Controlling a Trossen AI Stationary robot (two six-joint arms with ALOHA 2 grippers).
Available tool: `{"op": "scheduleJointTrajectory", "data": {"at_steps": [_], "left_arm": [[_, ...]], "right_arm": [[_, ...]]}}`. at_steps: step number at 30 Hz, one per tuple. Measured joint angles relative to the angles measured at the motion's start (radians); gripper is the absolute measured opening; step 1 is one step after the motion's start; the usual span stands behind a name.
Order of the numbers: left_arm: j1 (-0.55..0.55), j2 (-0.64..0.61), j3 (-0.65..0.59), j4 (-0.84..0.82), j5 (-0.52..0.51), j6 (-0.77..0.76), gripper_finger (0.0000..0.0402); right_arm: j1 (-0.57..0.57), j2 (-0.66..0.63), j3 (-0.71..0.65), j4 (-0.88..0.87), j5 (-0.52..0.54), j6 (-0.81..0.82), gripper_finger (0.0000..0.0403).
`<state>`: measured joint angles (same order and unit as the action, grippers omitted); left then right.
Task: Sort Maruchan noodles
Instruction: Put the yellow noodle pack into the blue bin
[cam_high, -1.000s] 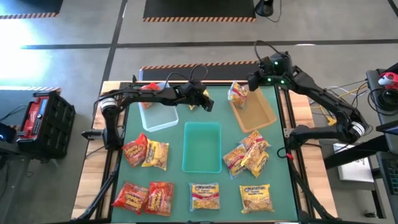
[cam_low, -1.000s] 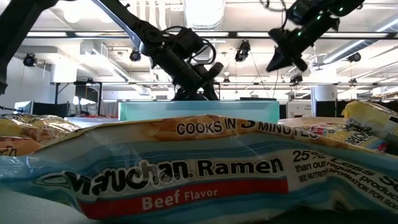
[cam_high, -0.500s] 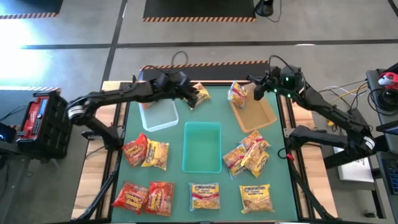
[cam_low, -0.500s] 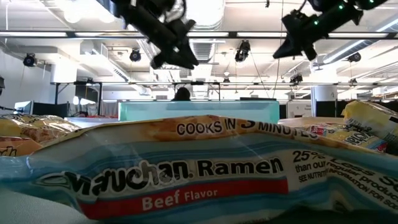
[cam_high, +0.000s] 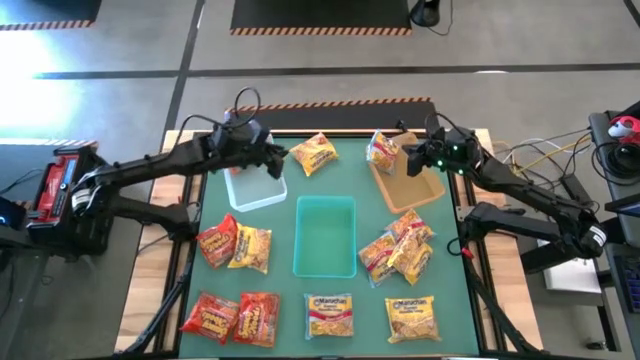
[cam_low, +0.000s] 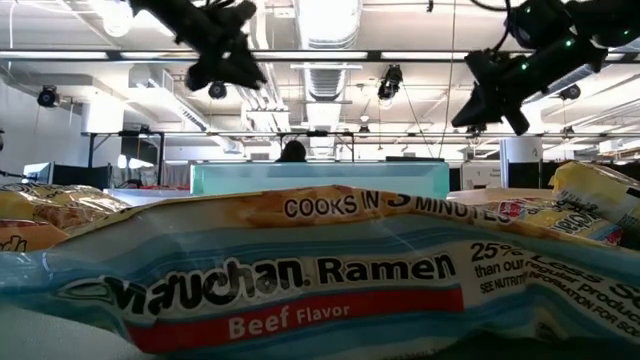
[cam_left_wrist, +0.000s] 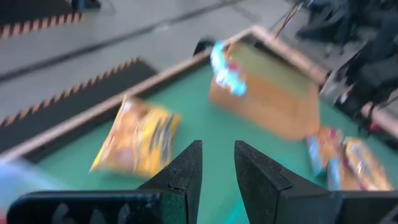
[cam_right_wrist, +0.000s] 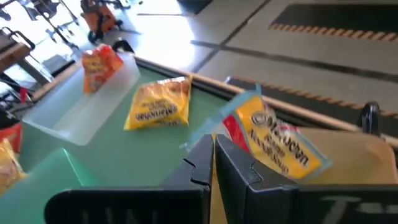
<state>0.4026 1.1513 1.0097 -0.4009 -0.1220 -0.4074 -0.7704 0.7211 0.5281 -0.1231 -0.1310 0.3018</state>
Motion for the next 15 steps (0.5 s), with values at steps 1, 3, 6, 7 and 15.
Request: {"op": "scheduleJointTrajectory", "data": {"at_steps": [1, 3, 6, 7, 15], "left_arm": [[0.0, -0.013, -0.007, -0.048, 0.0, -0.009, 0.0077], [0.0, -0.035, -0.017, -0.158, 0.0, -0.032, 0.0077], [-0.001, -0.066, -0.018, -0.309, 0.001, -0.069, 0.0077], [-0.003, -0.076, -0.018, -0.349, 0.0, -0.078, 0.0077], [-0.017, -0.137, -0.018, -0.476, 0.0, -0.09, 0.0077]], "right_arm": [[0.0, 0.005, -0.007, 0.0, 0.0, 0.001, 0.0009], [0.0, 0.017, -0.018, -0.001, 0.0, 0.002, 0.0009], [0.0, 0.036, -0.031, -0.001, 0.0, 0.002, 0.0009], [0.0, 0.043, -0.032, -0.002, 0.0, 0.002, 0.0009], [0.0, 0.102, -0.033, 0.0, 0.0, 0.002, 0.0009]]}}
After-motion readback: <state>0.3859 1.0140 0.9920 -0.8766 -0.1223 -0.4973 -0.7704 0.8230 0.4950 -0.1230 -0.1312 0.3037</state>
